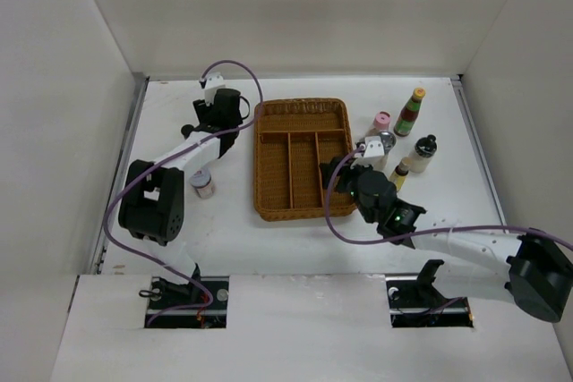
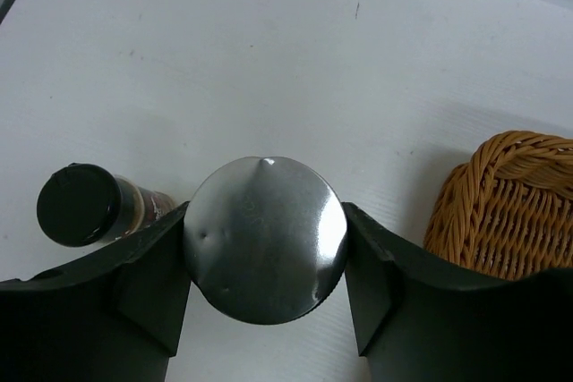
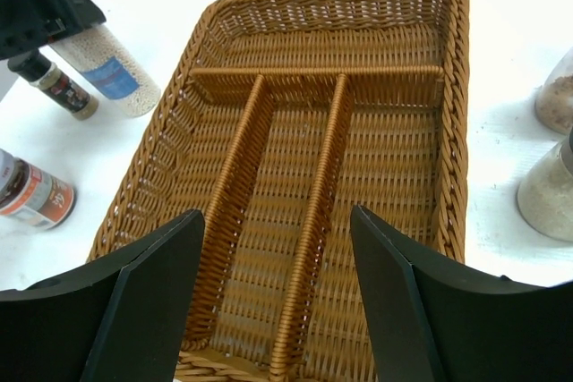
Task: Organize the condiment bottles
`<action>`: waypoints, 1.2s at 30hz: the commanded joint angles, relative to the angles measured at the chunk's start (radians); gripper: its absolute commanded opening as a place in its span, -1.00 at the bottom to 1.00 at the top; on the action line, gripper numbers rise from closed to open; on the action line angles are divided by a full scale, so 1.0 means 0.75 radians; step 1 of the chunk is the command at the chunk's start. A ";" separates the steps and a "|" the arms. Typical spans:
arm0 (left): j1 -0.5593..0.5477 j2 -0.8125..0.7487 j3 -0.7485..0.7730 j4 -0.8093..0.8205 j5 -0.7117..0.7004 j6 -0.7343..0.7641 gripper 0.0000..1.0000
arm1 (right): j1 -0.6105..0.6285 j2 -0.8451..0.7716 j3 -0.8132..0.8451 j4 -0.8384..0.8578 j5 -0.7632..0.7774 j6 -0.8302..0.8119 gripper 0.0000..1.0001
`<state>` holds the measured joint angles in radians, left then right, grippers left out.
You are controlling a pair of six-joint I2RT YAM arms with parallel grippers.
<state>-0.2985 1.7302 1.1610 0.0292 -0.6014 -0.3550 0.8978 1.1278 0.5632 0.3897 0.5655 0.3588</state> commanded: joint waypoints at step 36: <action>-0.296 0.248 0.381 0.288 0.113 0.074 0.11 | -0.049 -0.066 -0.062 0.121 -0.008 0.021 0.64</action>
<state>-0.5240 1.9747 1.4548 0.1154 -0.5148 -0.3023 0.8696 1.0908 0.5220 0.4274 0.5640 0.3637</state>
